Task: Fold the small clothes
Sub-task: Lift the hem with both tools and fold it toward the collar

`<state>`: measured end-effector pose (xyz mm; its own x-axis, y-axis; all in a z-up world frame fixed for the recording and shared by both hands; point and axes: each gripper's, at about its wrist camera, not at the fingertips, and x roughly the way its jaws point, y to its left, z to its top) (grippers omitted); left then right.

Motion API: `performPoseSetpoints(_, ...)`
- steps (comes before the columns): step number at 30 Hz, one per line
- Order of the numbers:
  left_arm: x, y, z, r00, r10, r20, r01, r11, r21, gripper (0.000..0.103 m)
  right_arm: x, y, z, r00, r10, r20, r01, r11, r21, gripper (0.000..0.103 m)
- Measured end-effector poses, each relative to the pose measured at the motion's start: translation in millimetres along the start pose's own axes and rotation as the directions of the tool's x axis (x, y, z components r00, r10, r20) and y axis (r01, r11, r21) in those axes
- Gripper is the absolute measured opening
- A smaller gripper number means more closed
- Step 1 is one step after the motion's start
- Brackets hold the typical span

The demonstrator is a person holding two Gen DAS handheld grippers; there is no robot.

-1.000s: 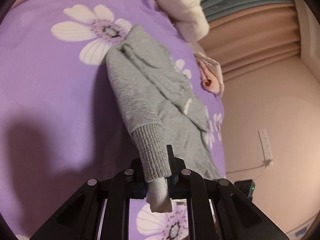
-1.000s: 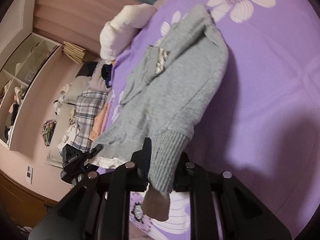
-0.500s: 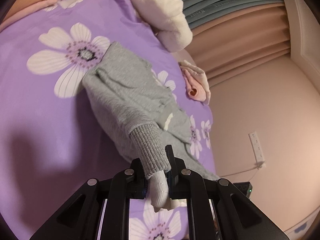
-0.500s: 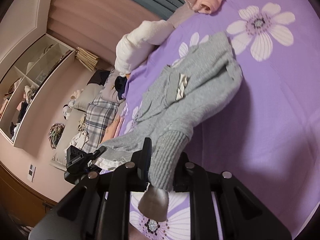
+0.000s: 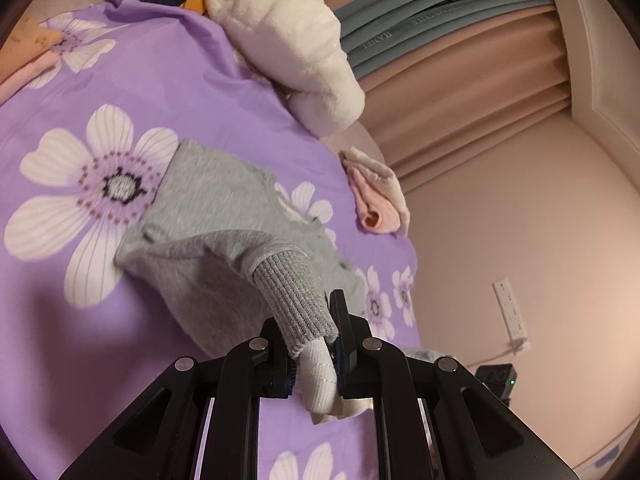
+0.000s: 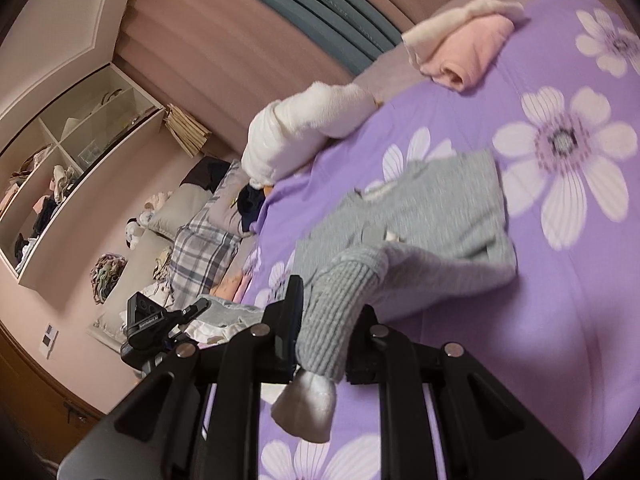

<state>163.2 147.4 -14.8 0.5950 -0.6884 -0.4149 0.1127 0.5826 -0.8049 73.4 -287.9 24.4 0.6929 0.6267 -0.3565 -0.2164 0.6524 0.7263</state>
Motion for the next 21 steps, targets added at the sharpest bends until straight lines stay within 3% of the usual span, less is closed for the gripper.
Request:
performPoseSetpoints(9,33.6,3.9,52.1,1.000,0.003,0.028,-0.002,0.999,-0.039,0.011,40.0,-10.7,53.6,0.999,-0.047,0.012,0.047,0.999,-0.011,0.017)
performPoseSetpoints(21,99.7,9.7,110.7,0.994,0.105,-0.007,-0.105,0.993,-0.044,0.011,109.3,-40.4,107.0,0.988,-0.153,-0.018,0.153,0.988,0.000,0.017)
